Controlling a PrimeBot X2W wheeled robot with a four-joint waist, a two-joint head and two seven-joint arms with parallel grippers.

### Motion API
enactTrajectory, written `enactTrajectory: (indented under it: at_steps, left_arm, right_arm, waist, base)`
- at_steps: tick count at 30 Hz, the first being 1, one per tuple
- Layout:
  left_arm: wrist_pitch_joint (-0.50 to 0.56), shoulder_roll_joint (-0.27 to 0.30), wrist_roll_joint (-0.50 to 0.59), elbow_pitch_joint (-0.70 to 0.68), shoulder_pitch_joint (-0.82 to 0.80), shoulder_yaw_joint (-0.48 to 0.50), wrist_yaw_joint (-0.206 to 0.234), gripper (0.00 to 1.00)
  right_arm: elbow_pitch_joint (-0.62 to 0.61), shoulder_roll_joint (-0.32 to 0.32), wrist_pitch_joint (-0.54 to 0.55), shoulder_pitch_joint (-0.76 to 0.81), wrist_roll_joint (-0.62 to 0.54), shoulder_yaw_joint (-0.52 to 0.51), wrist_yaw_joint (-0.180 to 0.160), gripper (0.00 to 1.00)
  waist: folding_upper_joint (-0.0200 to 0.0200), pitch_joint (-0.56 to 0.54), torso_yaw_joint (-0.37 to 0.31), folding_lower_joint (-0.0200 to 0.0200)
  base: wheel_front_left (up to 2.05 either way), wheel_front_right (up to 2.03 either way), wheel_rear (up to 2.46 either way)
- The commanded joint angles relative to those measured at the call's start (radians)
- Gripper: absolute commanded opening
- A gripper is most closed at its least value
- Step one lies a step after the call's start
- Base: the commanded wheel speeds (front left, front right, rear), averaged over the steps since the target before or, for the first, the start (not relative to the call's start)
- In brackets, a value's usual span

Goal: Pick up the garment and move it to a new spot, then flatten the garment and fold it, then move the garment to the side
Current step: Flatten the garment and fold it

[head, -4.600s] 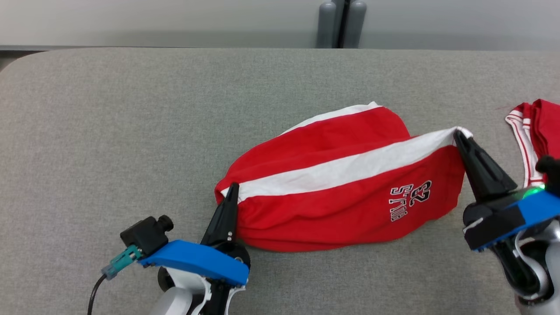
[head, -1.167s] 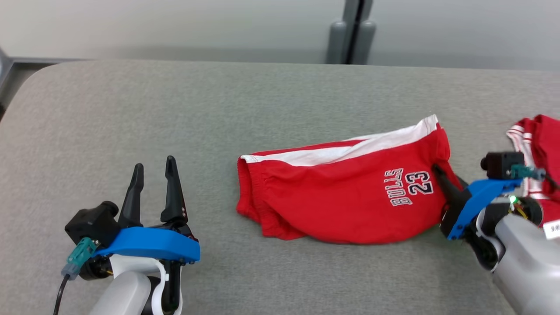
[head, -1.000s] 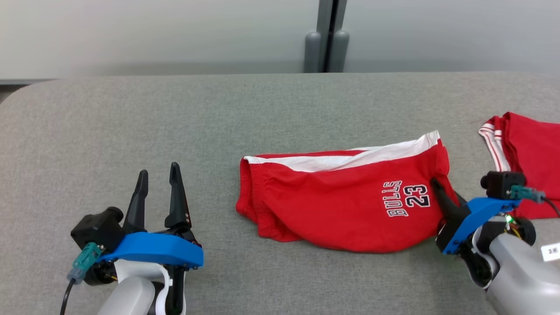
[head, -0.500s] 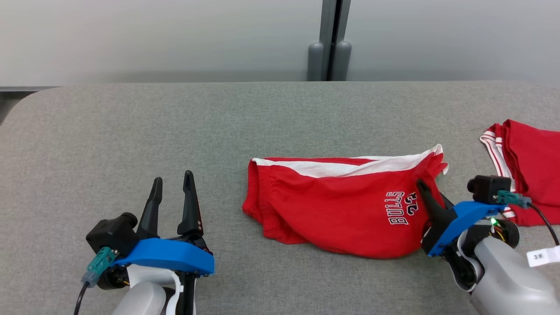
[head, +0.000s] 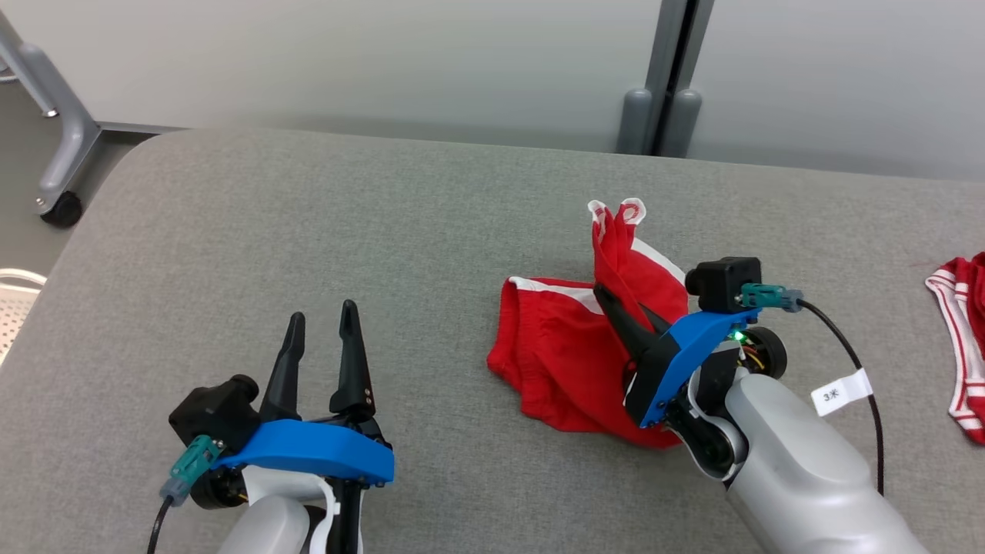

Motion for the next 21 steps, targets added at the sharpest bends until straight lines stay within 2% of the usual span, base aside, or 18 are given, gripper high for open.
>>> enactTrajectory:
  at_steps: [1, 9, 10, 11, 12, 13, 21]
  left_arm:
    - [-0.004, -0.005, 0.009, 0.006, 0.004, -0.003, -0.007, 1.0]
    - [-0.004, -0.037, 0.024, 0.032, 0.01, 0.015, -0.033, 1.0]
    - [-0.004, -0.041, 0.027, 0.035, 0.012, 0.018, -0.037, 1.0]
    - [-0.004, -0.045, 0.028, 0.038, 0.014, 0.021, -0.038, 1.0]
    - [-0.004, -0.048, 0.03, 0.041, 0.015, 0.023, -0.04, 1.0]
    - [-0.004, -0.051, 0.034, 0.044, 0.016, 0.025, -0.043, 1.0]
    - [-0.004, -0.061, 0.037, 0.059, 0.02, 0.02, -0.062, 1.0]
  right_arm:
    - [0.007, 0.006, 0.011, -0.013, -0.009, 0.001, 0.0, 0.0]
    - [0.08, 0.054, 0.054, -0.027, -0.052, 0.003, 0.0, 0.0]
    - [0.087, 0.059, 0.057, -0.026, -0.055, 0.005, 0.0, 0.08]
    - [0.091, 0.063, 0.056, -0.023, -0.059, 0.007, 0.0, 0.22]
    - [0.095, 0.064, 0.054, -0.022, -0.062, 0.007, 0.0, 0.51]
    - [0.097, 0.066, 0.051, -0.02, -0.066, 0.008, 0.0, 1.0]
    - [0.009, 0.082, 0.023, 0.016, -0.043, 0.043, 0.0, 1.0]
  waist:
    - [-0.0001, 0.009, 0.019, 0.0]
    - [-0.0001, 0.017, 0.071, 0.0]
    - [-0.0001, 0.016, 0.073, 0.0]
    - [-0.0001, 0.015, 0.074, 0.0]
    - [-0.0001, 0.014, 0.074, 0.0]
    - [-0.0001, 0.012, 0.073, 0.0]
    - [-0.0001, -0.011, 0.037, 0.0]
  base:
    - [0.0, 0.0, 0.0]
    - [0.0, 0.0, 0.0]
    - [0.0, 0.0, 0.0]
    - [0.0, 0.0, 0.0]
    - [0.0, 0.0, 0.0]
    - [0.0, 0.0, 0.0]
    - [0.0, 0.0, 0.0]
